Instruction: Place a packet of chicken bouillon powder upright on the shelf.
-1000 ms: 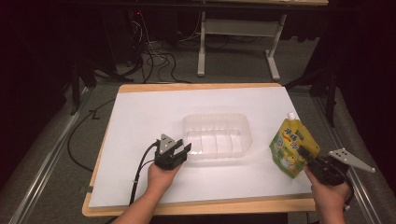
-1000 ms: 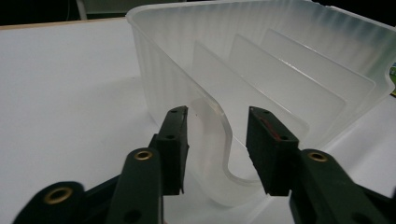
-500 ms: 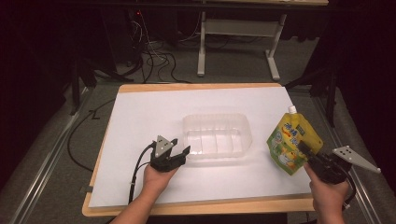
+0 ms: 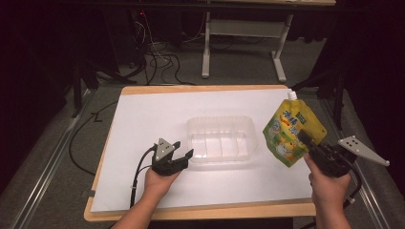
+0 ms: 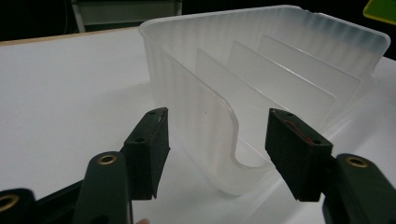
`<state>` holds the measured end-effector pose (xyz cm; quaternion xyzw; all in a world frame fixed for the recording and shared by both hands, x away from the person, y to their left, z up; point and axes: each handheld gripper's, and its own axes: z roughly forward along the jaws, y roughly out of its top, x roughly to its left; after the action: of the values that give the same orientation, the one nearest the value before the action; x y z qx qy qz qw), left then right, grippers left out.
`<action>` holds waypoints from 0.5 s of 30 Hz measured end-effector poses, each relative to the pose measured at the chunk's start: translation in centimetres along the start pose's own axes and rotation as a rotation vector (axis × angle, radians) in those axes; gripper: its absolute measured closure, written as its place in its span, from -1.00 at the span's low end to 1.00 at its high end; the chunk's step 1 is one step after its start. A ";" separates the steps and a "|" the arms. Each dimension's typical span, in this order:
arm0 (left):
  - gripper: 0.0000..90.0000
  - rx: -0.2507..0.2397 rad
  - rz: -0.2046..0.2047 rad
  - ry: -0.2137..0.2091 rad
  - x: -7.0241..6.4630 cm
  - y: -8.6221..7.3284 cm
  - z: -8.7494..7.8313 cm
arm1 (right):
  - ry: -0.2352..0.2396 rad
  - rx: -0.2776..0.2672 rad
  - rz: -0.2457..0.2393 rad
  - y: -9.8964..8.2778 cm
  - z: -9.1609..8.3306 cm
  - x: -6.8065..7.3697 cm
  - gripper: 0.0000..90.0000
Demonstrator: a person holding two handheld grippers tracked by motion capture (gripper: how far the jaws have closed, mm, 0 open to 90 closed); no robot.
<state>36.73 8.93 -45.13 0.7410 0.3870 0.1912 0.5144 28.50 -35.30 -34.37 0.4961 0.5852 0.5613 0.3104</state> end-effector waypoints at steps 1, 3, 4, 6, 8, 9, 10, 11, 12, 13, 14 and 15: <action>-0.09 0.002 0.003 0.001 0.0 0.0 0.0 | 0.013 -0.003 0.000 0.5 0.3 0.4 1.00; -0.08 0.004 0.008 0.001 0.0 0.0 0.0 | 0.036 -0.007 -0.002 1.4 1.1 1.5 1.00; -0.08 0.005 0.010 0.003 0.0 0.0 0.1 | 0.049 -0.007 0.003 1.7 1.6 1.9 1.00; -0.06 0.008 0.011 0.005 0.0 0.0 0.2 | 0.064 -0.006 0.004 2.1 2.5 3.0 1.00; -0.04 0.014 0.008 0.003 0.1 0.0 0.3 | 0.072 -0.005 0.003 2.2 3.0 3.6 1.00; -0.04 0.016 0.008 -0.002 0.1 0.0 0.4 | 0.082 -0.001 0.002 2.3 3.5 4.1 1.00; 0.03 0.015 0.009 -0.003 0.1 -0.1 0.4 | 0.092 0.006 -0.001 2.4 4.5 5.1 1.00; 0.03 0.019 0.016 -0.006 0.0 -0.1 0.5 | 0.092 0.006 -0.001 2.4 4.5 5.1 1.00; 0.11 0.019 0.027 -0.008 0.0 -0.2 0.6 | 0.105 0.010 -0.010 2.4 5.5 6.0 1.00; 0.14 0.019 0.027 -0.008 0.0 -0.2 0.6 | 0.105 0.010 -0.010 2.4 5.5 6.0 1.00; 0.14 0.023 0.036 -0.008 -0.1 -0.2 0.6 | 0.112 0.011 -0.010 2.4 5.9 6.5 1.00; 0.19 0.022 0.036 -0.010 -0.1 -0.1 0.6 | 0.121 0.012 -0.015 2.4 6.4 7.0 1.00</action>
<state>36.99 8.51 -45.48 0.7542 0.3731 0.1923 0.5049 32.78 -26.89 -31.83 0.4589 0.6101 0.5842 0.2756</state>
